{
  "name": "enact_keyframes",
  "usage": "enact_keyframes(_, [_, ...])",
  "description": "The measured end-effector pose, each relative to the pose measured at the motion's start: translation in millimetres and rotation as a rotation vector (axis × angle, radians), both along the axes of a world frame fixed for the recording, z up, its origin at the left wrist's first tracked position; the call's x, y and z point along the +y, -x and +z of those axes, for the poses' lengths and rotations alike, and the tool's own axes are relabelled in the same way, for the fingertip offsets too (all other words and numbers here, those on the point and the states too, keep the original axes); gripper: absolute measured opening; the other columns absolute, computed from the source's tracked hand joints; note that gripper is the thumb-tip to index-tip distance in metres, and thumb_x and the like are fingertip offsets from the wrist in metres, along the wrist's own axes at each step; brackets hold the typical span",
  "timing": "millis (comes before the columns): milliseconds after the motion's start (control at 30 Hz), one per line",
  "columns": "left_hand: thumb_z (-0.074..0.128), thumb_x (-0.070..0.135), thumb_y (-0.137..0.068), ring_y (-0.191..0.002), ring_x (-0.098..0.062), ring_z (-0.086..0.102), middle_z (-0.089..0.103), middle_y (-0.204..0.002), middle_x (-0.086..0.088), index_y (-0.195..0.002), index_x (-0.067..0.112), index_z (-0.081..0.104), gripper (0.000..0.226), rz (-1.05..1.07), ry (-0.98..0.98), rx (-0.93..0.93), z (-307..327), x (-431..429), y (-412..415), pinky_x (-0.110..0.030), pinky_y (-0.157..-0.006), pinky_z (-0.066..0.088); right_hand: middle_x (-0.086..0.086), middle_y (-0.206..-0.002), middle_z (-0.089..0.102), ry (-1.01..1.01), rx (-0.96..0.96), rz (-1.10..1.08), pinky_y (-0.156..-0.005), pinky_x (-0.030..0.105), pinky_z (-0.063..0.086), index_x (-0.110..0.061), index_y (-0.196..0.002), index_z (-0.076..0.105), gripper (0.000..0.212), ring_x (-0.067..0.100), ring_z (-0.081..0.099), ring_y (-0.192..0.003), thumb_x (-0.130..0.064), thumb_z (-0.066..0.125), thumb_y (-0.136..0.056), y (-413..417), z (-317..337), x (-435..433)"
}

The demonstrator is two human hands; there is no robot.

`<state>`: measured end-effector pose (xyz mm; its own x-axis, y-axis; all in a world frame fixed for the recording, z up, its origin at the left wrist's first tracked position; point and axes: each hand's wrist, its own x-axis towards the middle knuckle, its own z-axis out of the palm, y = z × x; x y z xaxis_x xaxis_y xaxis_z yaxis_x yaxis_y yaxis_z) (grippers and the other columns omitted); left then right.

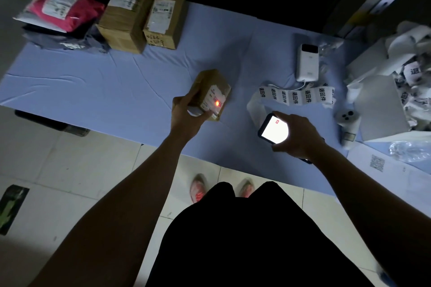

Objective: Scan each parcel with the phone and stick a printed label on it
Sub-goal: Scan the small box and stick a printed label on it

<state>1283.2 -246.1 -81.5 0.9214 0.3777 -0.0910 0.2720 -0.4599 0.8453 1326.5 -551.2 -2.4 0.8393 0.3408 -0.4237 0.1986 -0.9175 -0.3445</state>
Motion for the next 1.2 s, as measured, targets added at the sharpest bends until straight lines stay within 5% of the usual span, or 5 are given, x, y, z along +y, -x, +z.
enact_keyframes(433, [0.091,0.019,-0.068,-0.112,-0.027,0.056,0.047,-0.126,-0.011,-0.143,0.031,0.052,0.085,0.000,-0.031,-0.035,-8,1,-13,-0.040,-0.091,0.057,0.008,-0.119,0.061,0.032,-0.041,-0.071,-0.100,0.048,0.045,-0.030,-0.155,0.036,0.104,0.030,0.053,-0.115,-0.036,0.090,-0.067,14,-8,-26])
enact_keyframes(567, [0.091,0.020,-0.069,-0.111,-0.025,0.054,0.045,-0.125,-0.009,-0.144,0.031,0.052,0.085,0.051,-0.051,-0.017,-3,1,-24,-0.015,-0.091,0.049,0.007,-0.116,0.061,0.009,-0.042,-0.059,-0.095,0.044,0.046,-0.030,-0.154,0.037,0.103,0.027,0.054,-0.109,-0.037,0.090,-0.066,5,-11,-31])
enact_keyframes(767, [0.091,0.015,-0.069,-0.107,-0.025,0.054,0.046,-0.126,-0.012,-0.143,0.023,0.053,0.084,0.072,-0.087,0.032,10,-10,-26,-0.030,-0.095,0.052,0.008,-0.117,0.060,-0.015,-0.018,-0.062,-0.097,0.047,0.046,-0.029,-0.155,0.036,0.103,0.029,0.053,-0.111,-0.038,0.089,-0.067,-10,-20,-37])
enact_keyframes(1000, [0.092,0.018,-0.068,-0.083,0.002,0.068,0.068,-0.102,0.006,-0.123,0.033,0.063,0.064,0.225,0.254,0.131,17,-35,-26,-0.012,-0.056,0.051,0.012,-0.112,0.054,-0.147,-0.030,-0.285,-0.080,0.032,0.039,-0.024,-0.135,0.057,0.082,0.029,0.050,-0.108,-0.033,0.092,-0.061,-18,-53,-67])
enact_keyframes(1200, [0.087,0.038,-0.074,-0.088,-0.003,0.069,0.072,-0.101,0.011,-0.120,0.049,0.055,0.057,0.190,0.300,0.227,17,-69,-26,-0.015,-0.059,0.051,0.016,-0.120,0.049,-0.066,-0.006,-0.366,-0.088,0.041,0.045,-0.021,-0.139,0.052,0.083,0.038,0.045,-0.119,-0.039,0.089,-0.067,-17,-82,-81])
